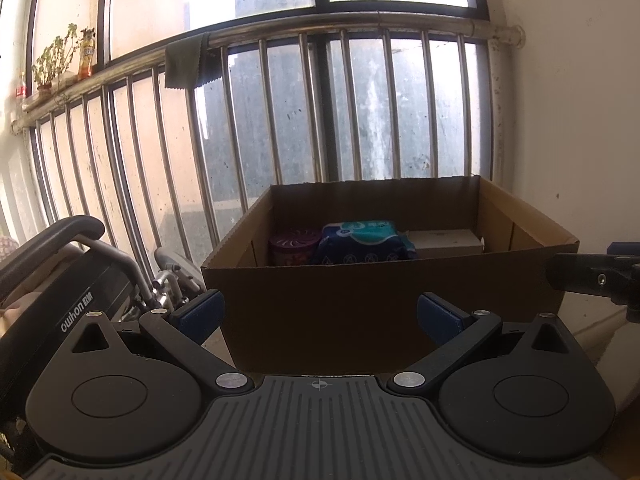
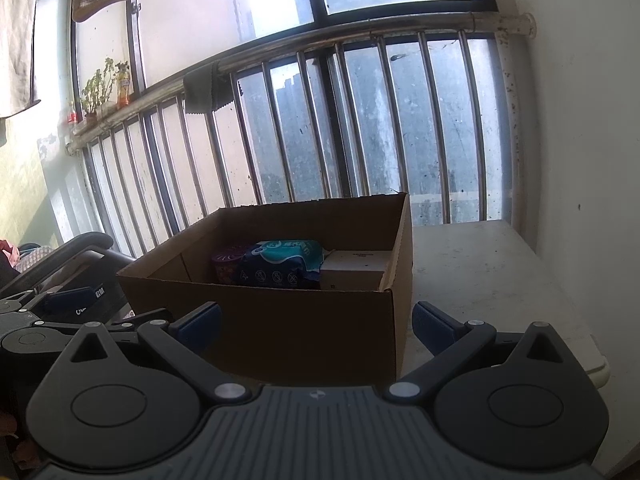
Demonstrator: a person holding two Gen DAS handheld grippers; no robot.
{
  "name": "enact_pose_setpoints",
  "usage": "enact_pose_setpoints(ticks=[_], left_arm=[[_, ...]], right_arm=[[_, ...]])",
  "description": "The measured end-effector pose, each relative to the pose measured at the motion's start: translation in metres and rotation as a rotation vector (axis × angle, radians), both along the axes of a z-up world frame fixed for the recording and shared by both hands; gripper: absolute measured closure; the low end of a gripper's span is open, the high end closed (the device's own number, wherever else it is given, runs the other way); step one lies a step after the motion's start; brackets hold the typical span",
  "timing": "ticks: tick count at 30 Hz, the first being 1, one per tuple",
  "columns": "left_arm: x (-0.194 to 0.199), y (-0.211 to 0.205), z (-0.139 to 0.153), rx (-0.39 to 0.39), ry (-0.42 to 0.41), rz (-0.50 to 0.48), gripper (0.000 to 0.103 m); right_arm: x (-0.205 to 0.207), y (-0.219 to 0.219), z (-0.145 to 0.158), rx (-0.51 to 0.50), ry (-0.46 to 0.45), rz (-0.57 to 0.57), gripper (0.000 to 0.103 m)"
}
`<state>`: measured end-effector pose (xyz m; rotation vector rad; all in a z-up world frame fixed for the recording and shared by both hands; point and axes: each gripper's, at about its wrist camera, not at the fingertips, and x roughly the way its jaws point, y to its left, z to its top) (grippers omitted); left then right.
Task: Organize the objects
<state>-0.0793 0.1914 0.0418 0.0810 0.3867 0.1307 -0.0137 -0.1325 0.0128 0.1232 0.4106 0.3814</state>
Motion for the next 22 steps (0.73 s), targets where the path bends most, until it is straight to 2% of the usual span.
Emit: enact_pose_setpoints(ticks=[6, 22], left_arm=[[-0.0037, 0.0022, 0.0024, -0.037, -0.007, -0.033, 0.0], [-0.0073, -0.0002, 0.0034, -0.005, -0.024, -0.027, 0.0]], right_arm=[[-0.0006, 0.0017, -0.0003, -0.007, 0.002, -0.001, 0.0], [-0.0035, 0.0076, 0.0, -0.028, 0.0, 0.003, 0.0]])
